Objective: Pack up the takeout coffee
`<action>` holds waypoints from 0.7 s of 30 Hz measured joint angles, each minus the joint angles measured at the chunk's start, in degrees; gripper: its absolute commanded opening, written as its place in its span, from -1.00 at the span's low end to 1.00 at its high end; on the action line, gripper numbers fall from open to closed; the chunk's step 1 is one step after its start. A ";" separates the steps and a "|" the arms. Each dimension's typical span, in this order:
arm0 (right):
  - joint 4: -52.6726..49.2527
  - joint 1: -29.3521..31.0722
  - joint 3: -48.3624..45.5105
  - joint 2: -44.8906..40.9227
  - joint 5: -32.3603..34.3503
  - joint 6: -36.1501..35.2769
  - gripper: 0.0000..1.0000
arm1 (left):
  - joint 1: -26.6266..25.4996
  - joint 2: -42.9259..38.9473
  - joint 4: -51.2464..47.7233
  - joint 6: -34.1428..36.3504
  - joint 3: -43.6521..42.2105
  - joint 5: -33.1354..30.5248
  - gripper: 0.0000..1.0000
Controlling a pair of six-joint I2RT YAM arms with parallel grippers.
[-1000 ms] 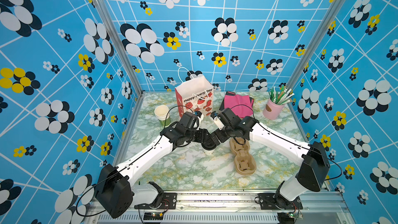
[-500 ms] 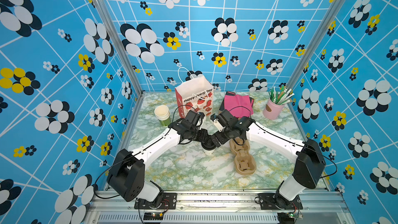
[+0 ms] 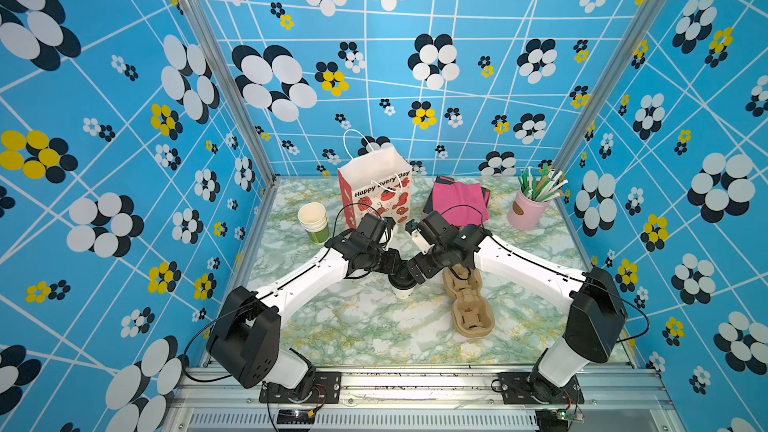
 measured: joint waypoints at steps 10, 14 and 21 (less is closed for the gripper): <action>0.52 -0.70 -0.59 -0.09 -0.87 -0.15 0.98 | -0.28 -3.41 4.42 -3.43 -4.79 -0.74 -0.30; 0.39 -0.98 -0.28 0.13 -1.09 -1.29 0.98 | -0.31 -3.52 4.46 -3.89 -4.92 -0.94 -0.31; -0.02 -1.81 1.16 1.22 -1.07 -3.58 0.98 | -0.33 -4.68 5.18 -4.57 -6.16 -1.38 -0.31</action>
